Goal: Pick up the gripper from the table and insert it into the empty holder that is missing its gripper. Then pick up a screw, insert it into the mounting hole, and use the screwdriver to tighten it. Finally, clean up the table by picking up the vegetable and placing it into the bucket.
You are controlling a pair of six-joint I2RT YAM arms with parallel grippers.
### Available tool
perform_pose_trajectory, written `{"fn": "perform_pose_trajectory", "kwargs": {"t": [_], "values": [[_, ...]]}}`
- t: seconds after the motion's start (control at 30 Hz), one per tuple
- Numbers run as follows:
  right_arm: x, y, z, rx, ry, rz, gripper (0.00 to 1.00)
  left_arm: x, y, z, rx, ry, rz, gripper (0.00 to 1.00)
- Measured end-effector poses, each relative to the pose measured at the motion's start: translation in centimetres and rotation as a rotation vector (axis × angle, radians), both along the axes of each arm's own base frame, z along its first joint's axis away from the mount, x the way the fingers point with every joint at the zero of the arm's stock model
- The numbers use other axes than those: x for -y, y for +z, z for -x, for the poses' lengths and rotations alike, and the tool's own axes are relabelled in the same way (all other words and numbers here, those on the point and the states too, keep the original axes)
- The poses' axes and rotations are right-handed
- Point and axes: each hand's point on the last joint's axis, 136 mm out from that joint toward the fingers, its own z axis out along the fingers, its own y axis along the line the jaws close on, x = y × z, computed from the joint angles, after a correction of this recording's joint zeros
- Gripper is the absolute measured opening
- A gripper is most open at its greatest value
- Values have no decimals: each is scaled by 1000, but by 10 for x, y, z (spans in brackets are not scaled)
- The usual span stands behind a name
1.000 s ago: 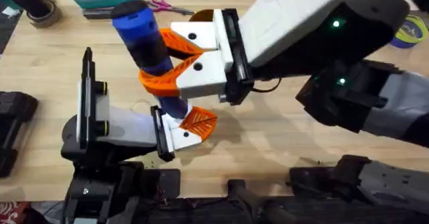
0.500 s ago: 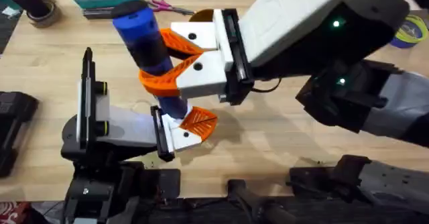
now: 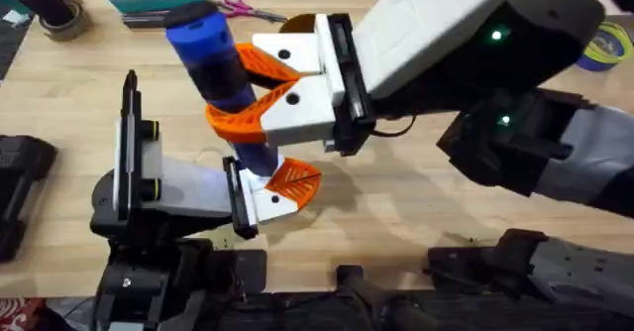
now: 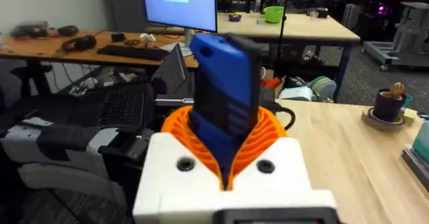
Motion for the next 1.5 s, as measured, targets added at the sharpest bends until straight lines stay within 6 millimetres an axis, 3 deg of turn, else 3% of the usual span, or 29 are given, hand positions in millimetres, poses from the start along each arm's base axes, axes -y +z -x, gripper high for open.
{"fn": "perform_pose_trajectory", "kwargs": {"t": [1.5], "values": [[0,-2,4,-4,23,7,24,1,0,2,-2,-13,2,2]]}}
